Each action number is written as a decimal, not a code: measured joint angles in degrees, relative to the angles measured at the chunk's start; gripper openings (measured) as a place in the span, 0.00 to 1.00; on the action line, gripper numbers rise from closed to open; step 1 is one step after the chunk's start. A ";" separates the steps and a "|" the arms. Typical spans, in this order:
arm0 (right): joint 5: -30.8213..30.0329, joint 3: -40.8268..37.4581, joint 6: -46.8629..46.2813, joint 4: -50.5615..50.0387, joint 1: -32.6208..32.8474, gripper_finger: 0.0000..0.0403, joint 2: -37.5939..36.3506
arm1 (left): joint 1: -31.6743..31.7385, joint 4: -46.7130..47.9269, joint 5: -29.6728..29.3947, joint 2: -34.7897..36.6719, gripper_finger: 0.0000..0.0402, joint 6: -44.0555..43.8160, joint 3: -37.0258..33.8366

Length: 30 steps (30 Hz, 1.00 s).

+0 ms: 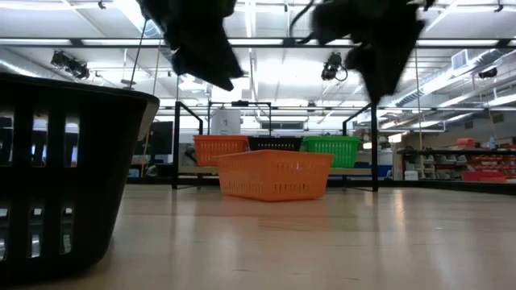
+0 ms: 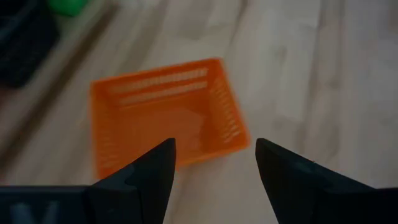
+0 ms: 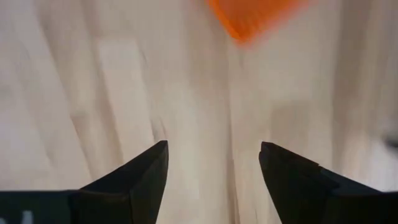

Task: Stack baskets on shelf by color
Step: Stack the orange bin on top of the other orange bins on the shelf

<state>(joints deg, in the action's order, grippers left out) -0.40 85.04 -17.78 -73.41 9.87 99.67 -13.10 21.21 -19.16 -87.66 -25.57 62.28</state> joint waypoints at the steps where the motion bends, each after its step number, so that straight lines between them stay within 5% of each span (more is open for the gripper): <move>1: -1.34 -0.25 -2.32 -2.08 0.93 0.63 -1.13 | -0.58 -0.64 0.02 -1.22 0.57 -1.14 1.06; 14: -17.12 -7.47 -26.73 -3.72 12.86 0.61 -16.91 | -1.29 7.18 -0.04 -21.26 0.57 -6.10 17.80; 30: -19.02 -17.77 -35.10 -0.80 19.80 0.61 -17.18 | 1.78 7.47 1.25 -26.40 0.57 -6.47 19.56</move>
<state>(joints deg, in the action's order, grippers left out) -19.42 67.26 -52.88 -74.21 29.67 82.49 -11.32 28.68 -17.91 -114.06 -32.04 81.84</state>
